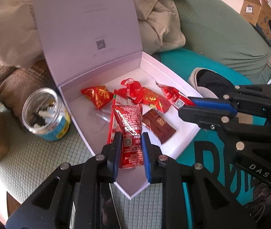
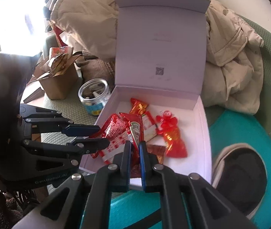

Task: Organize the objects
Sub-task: 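Lower red packet and ketchup sachet into the white box with both tools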

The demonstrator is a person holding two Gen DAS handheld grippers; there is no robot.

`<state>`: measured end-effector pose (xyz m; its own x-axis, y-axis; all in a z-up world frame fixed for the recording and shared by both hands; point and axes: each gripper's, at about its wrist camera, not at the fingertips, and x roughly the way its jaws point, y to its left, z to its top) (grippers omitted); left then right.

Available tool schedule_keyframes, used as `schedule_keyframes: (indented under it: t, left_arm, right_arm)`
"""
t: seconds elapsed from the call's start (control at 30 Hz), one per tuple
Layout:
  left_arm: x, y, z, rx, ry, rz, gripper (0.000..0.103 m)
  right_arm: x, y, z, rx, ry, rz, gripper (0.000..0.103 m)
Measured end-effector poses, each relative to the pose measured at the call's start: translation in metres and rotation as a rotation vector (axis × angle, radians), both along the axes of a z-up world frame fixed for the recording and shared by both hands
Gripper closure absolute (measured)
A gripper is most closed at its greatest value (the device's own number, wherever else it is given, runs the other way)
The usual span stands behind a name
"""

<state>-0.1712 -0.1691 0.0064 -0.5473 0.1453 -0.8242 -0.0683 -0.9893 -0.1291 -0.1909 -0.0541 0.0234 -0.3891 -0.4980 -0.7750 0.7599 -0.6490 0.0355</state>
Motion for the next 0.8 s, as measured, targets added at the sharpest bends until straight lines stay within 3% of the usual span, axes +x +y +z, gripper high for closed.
schedule_keyframes:
  t: [0.4, 0.8]
  left_arm:
    - [-0.043, 0.020, -0.016, 0.008, -0.053, -0.060, 0.084]
    - [-0.075, 0.019, -0.024, -0.037, -0.074, -0.066, 0.083]
  right_arm:
    - [-0.039, 0.016, -0.012, 0.033, -0.020, -0.058, 0.095]
    - [-0.073, 0.013, -0.023, 0.051, -0.043, -0.068, 0.095]
